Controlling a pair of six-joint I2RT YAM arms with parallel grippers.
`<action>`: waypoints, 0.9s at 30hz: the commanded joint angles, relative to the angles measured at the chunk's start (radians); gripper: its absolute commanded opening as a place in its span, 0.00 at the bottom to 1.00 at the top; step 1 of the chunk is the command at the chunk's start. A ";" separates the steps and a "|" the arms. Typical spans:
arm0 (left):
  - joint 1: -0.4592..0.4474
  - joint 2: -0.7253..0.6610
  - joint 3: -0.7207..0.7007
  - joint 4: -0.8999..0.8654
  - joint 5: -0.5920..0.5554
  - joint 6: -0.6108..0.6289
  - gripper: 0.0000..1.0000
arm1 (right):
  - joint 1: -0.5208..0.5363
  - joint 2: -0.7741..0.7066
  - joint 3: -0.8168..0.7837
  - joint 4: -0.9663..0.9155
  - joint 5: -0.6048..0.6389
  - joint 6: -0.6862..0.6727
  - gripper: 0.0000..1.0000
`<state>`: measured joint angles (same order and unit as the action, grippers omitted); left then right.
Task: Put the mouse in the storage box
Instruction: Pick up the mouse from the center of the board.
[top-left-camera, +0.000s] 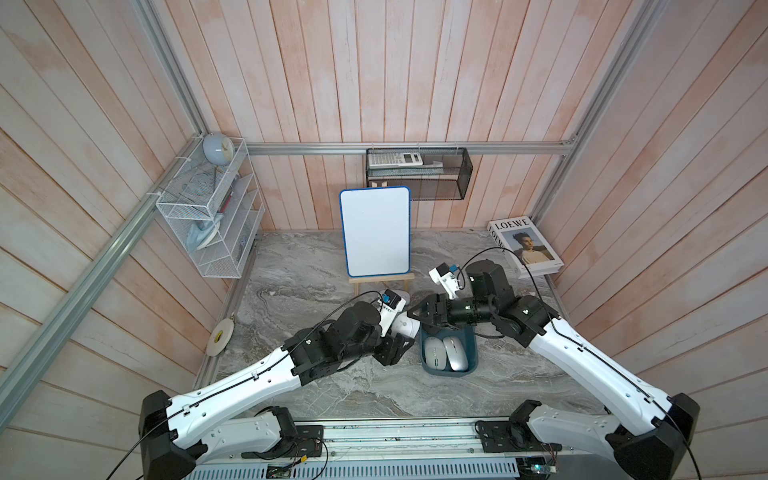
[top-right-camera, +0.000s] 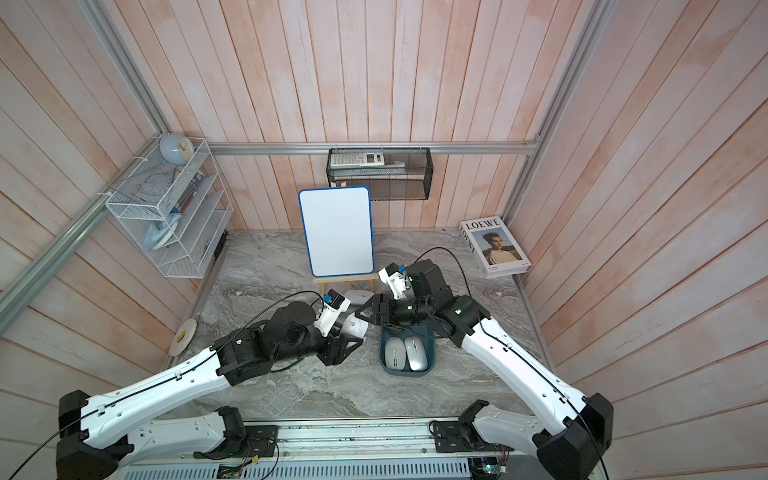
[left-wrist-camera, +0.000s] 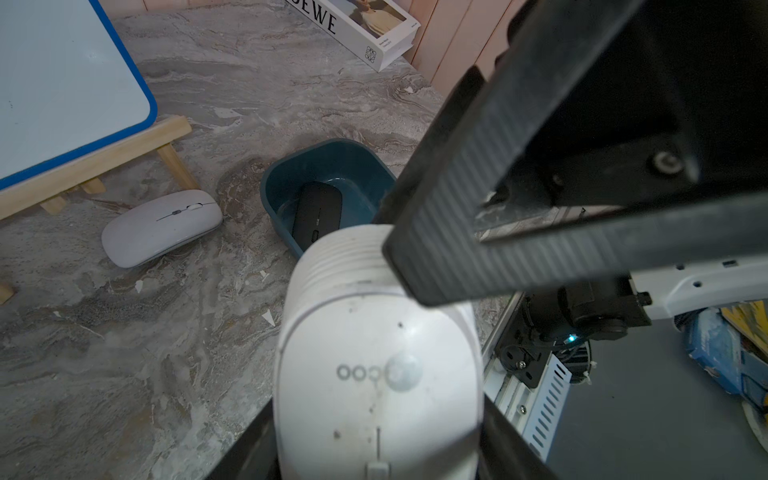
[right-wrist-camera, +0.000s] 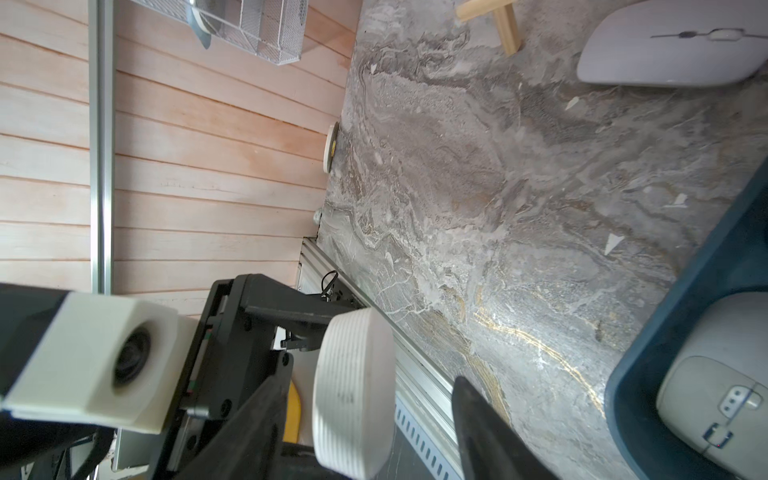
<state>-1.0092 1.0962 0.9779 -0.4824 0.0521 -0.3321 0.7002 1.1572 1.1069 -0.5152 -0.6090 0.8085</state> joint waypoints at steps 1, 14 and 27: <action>0.000 -0.017 -0.008 -0.013 0.000 0.029 0.32 | 0.031 0.015 0.040 0.005 0.028 0.017 0.66; 0.000 -0.038 -0.042 0.007 -0.018 0.024 0.32 | 0.080 0.066 0.022 -0.003 0.055 0.034 0.51; 0.000 -0.032 -0.052 0.014 -0.018 0.020 0.61 | 0.099 0.081 0.012 0.029 0.054 0.066 0.24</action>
<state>-1.0092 1.0748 0.9386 -0.4828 0.0444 -0.3244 0.7956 1.2411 1.1229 -0.5083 -0.5663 0.8661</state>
